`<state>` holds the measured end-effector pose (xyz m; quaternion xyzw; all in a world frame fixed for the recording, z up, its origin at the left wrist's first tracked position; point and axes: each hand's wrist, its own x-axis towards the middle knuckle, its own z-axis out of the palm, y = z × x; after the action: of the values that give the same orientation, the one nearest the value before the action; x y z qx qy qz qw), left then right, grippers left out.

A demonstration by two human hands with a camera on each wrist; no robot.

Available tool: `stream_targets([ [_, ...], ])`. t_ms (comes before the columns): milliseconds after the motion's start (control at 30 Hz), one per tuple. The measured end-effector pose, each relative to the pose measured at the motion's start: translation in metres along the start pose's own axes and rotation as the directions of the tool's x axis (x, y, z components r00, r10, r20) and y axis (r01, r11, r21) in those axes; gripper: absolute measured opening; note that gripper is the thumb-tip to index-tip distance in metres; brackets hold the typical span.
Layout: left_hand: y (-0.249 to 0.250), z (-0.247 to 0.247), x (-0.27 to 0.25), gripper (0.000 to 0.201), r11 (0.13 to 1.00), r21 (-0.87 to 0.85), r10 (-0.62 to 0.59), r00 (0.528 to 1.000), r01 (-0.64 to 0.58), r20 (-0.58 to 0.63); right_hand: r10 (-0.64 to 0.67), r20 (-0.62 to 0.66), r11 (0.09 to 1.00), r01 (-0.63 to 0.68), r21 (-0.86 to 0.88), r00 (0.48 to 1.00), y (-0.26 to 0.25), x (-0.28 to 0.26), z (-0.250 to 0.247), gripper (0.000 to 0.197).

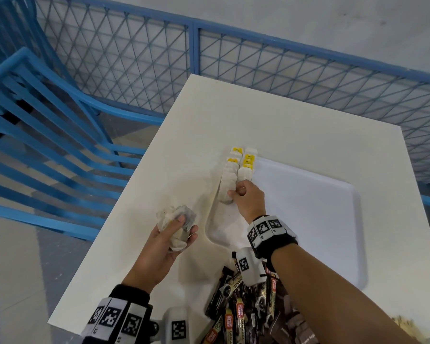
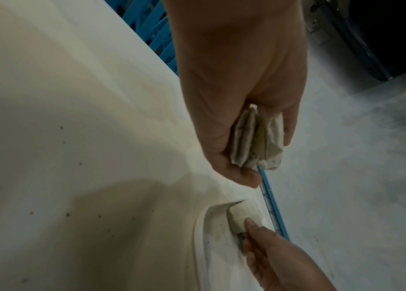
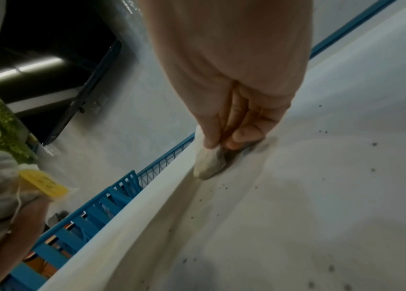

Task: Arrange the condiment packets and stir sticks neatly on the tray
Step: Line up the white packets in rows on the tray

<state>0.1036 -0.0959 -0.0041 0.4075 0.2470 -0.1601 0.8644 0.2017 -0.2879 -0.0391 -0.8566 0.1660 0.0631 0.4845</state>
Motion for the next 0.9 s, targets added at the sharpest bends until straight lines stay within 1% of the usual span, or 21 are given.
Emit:
stream_targets([
  [67, 0.000, 0.000, 0.000, 0.025, 1.000, 0.010, 0.004, 1.000, -0.004, 0.004, 0.002, -0.023, 1.000, -0.001, 0.024, 1.000, -0.002, 0.001, 0.000, 0.017],
  [167, 0.000, 0.000, 0.001, 0.043, 1.000, 0.011, 0.000, 1.000, 0.000, 0.028, 0.020, -0.037, 0.999, -0.018, 0.047, 0.999, -0.003, 0.001, 0.000, 0.021],
  [200, 0.000, 0.000, 0.002, 0.044, 1.000, 0.015, -0.004, 1.000, 0.004, 0.026, 0.022, -0.039, 0.998, -0.020, 0.055, 0.999, -0.003, 0.000, 0.000, 0.021],
  [267, 0.000, 0.002, 0.003, 0.036, 1.000, 0.014, -0.003, 1.000, 0.003, 0.017, 0.011, -0.052, 0.996, -0.006, 0.084, 0.999, -0.002, -0.001, 0.001, 0.020],
  [367, 0.000, 0.006, 0.003, 0.031, 1.000, 0.007, 0.000, 1.000, 0.000, 0.022, -0.034, -0.094, 0.993, 0.045, 0.114, 0.995, -0.003, -0.007, -0.001, 0.017],
  [433, -0.001, 0.008, 0.003, 0.024, 1.000, 0.011, -0.004, 1.000, 0.003, 0.022, -0.067, -0.090, 0.990, 0.077, 0.114, 0.994, -0.008, -0.016, -0.002, 0.014],
  [467, -0.002, 0.008, 0.003, 0.023, 1.000, 0.018, -0.006, 1.000, 0.005, 0.021, -0.079, -0.056, 0.987, 0.086, 0.138, 0.995, -0.011, -0.021, -0.002, 0.010],
  [500, -0.002, 0.009, 0.003, 0.024, 1.000, 0.024, -0.009, 1.000, 0.008, 0.024, -0.089, 0.007, 0.980, 0.086, 0.181, 0.996, -0.015, -0.028, -0.003, 0.008],
  [533, -0.003, 0.010, 0.003, 0.027, 0.999, 0.035, -0.011, 0.999, 0.010, 0.030, -0.094, 0.097, 0.971, 0.070, 0.230, 0.991, -0.019, -0.035, -0.004, 0.008],
  [567, -0.004, 0.011, 0.003, 0.031, 0.999, 0.051, -0.015, 0.999, 0.014, 0.037, -0.099, 0.207, 0.959, 0.038, 0.281, 0.973, -0.024, -0.042, -0.005, 0.008],
  [633, -0.005, 0.011, 0.002, 0.038, 0.996, 0.090, -0.024, 0.999, 0.019, 0.048, -0.111, 0.413, 0.926, -0.057, 0.372, 0.904, -0.030, -0.055, -0.007, 0.004],
  [667, -0.006, 0.012, 0.002, 0.039, 0.995, 0.101, -0.025, 0.998, 0.019, 0.057, -0.121, 0.482, 0.915, -0.091, 0.392, 0.868, -0.031, -0.059, -0.009, 0.005],
  [700, -0.006, 0.013, 0.001, 0.038, 0.994, 0.108, -0.025, 0.997, 0.017, 0.071, -0.128, 0.528, 0.912, -0.109, 0.395, 0.840, -0.031, -0.063, -0.010, 0.008],
  [767, -0.007, 0.016, -0.001, 0.036, 0.993, 0.122, -0.021, 0.994, 0.007, 0.108, -0.135, 0.562, 0.921, -0.106, 0.375, 0.816, -0.030, -0.066, -0.012, 0.015],
  [900, -0.008, 0.020, -0.004, 0.036, 0.987, 0.158, -0.021, 0.989, -0.002, 0.144, -0.103, 0.555, 0.928, -0.121, 0.352, 0.825, -0.025, -0.071, -0.014, 0.030],
])
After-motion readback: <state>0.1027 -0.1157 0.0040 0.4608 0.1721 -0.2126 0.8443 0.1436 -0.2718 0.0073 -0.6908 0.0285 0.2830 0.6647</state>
